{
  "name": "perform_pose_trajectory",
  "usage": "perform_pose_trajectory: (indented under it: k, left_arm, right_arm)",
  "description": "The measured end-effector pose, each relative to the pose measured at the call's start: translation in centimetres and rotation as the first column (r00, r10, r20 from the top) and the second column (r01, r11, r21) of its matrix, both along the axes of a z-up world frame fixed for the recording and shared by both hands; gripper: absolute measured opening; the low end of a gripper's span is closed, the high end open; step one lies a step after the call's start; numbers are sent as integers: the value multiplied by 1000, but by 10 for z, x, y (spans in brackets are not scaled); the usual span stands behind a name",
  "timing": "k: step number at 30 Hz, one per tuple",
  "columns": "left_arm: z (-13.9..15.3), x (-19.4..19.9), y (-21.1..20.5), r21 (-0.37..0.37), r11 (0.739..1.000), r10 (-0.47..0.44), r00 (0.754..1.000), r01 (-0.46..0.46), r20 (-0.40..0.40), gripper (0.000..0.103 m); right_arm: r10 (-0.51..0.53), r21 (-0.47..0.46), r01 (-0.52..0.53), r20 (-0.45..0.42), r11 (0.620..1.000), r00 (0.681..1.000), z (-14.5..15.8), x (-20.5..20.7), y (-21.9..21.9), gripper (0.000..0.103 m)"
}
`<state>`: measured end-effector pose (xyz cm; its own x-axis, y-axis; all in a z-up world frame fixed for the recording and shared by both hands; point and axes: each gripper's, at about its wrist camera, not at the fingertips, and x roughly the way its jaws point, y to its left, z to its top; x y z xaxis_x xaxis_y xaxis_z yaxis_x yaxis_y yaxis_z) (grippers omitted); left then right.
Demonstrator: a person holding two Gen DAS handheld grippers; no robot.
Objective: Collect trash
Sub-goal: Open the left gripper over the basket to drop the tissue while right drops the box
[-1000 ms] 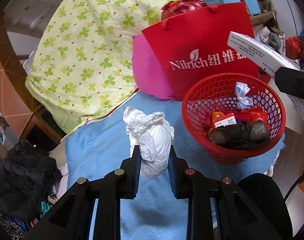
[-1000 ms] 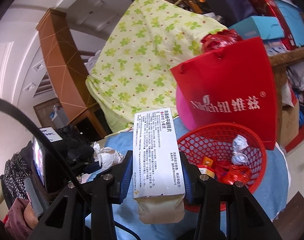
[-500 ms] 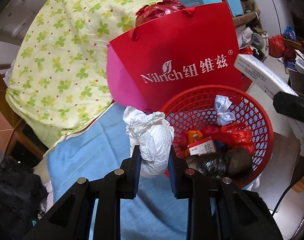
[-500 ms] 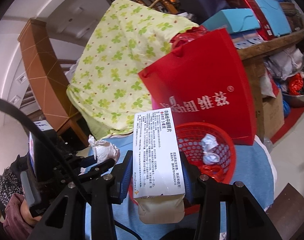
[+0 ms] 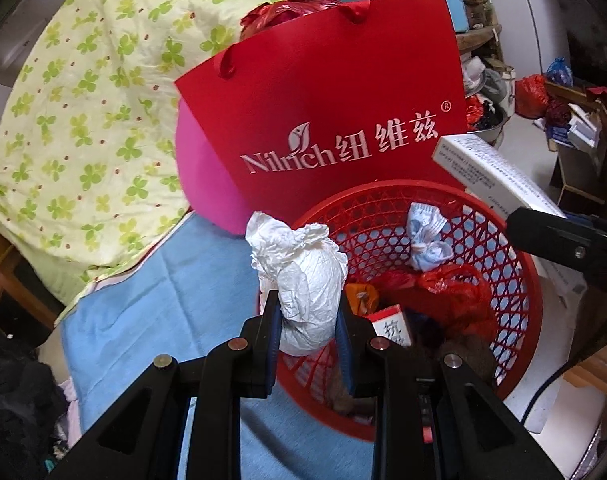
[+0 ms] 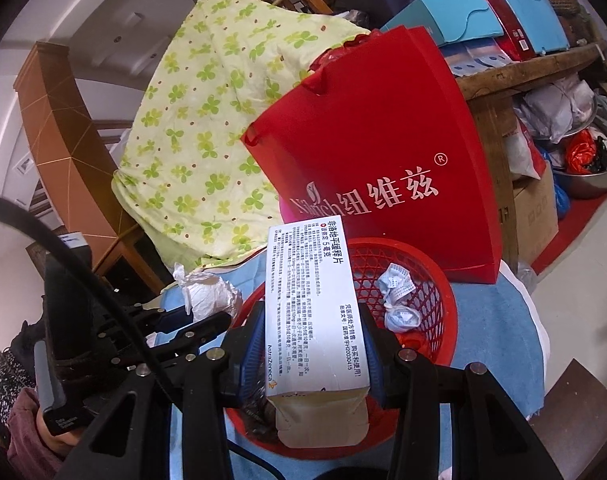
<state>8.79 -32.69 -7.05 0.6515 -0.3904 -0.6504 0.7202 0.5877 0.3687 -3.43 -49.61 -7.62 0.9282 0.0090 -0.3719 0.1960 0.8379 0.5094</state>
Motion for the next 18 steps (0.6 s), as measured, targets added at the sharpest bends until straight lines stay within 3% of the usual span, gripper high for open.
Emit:
perform_pose_trajectory:
  k: [5,7,9,11,13,18]
  left_arm:
    - [-4,9,-13,-23,998,-61,998,60,-23,29]
    - [-6,12,-17,-28,996,-88,995,87,-38,35]
    - [-8,13,-18,-37,992,-120,992,118,-41,64]
    - [-9,10,-16,-49,990,-135,991,134,-14,75]
    - [-10,7,-13,-45,988,-147,989,147,1,75]
    - [-8,3,8,-39,992,-123,992,124,17,75]
  right_arm:
    - [-21,27,21,-4,999,1000,-4,14,-17,47]
    - [-22,53,22,0,998,1000,-5,18,-24,47]
    - [-27,86,26,6,996,1000,-5,23,-30,48]
    - [-14,127,12,16,992,1000,-7,28,-36,52]
    - [0,163,-4,22,987,1000,-10,32,-38,67]
    - [8,249,-11,16,969,1000,-20,29,-39,67]
